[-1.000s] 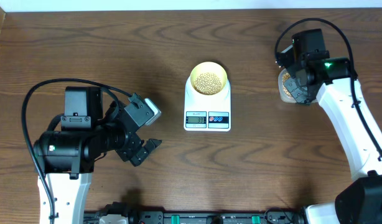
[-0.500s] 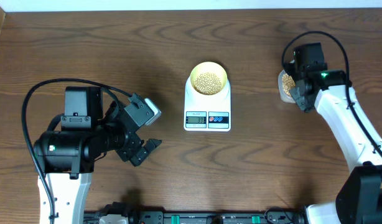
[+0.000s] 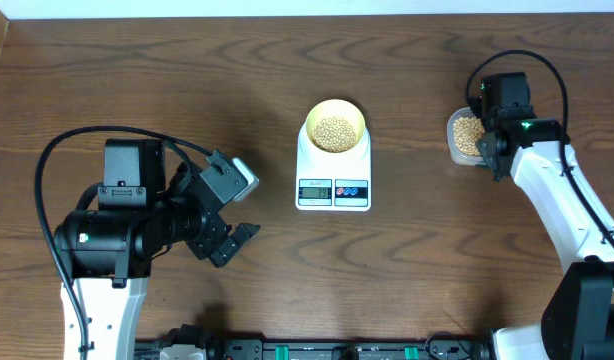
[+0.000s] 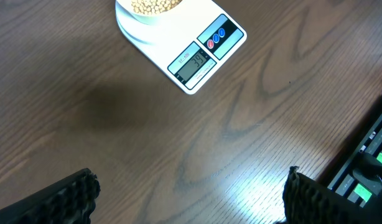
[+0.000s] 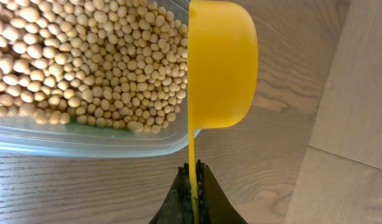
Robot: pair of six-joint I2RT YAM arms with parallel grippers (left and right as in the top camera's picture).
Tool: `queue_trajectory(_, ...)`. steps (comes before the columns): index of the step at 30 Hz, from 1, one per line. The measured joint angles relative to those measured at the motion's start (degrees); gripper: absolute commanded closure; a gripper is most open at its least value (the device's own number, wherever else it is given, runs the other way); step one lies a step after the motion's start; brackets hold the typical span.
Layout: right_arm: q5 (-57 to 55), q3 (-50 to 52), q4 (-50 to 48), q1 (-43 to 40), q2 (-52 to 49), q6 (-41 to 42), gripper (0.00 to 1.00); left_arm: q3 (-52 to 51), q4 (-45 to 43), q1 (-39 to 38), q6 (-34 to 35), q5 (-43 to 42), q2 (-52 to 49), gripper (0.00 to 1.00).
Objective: Scoop item into bowl and weigh 50g on scale
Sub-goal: 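Move the scoop back into the soybean tub with the right gripper, then scoop a third load of soybeans with the right gripper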
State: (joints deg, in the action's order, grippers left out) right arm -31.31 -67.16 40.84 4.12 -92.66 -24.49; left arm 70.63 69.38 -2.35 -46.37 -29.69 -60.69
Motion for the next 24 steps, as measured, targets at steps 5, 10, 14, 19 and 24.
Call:
queue_trajectory(5, 2.3, 0.1, 0.0, -0.1, 0.0, 0.0, 0.99, 0.0, 0.0, 0.0, 0.0, 0.0, 0.0, 0.04)
queue_trajectory(10, 3.3, 0.1, 0.0, -0.2, 0.0, 0.0, 0.99, 0.0, 0.0, 0.0, 0.0, 0.0, 0.0, 0.04)
queue_trajectory(14, 3.4, 0.2, 0.0, -0.2, 0.0, 0.0, 0.99, 0.0, 0.0, 0.0, 0.0, 0.0, 0.0, 0.04)
queue_trajectory(19, 3.5, 2.8, -1.8, -1.3, 0.0, 0.0, 0.99, 0.0, 0.0, 0.0, 0.0, 0.0, 0.0, 0.04)
queue_trajectory(24, 3.5, 6.3, -5.0, -1.7, 0.0, 0.0, 0.99, 0.0, 0.0, 0.0, 0.0, 0.0, 0.0, 0.04)
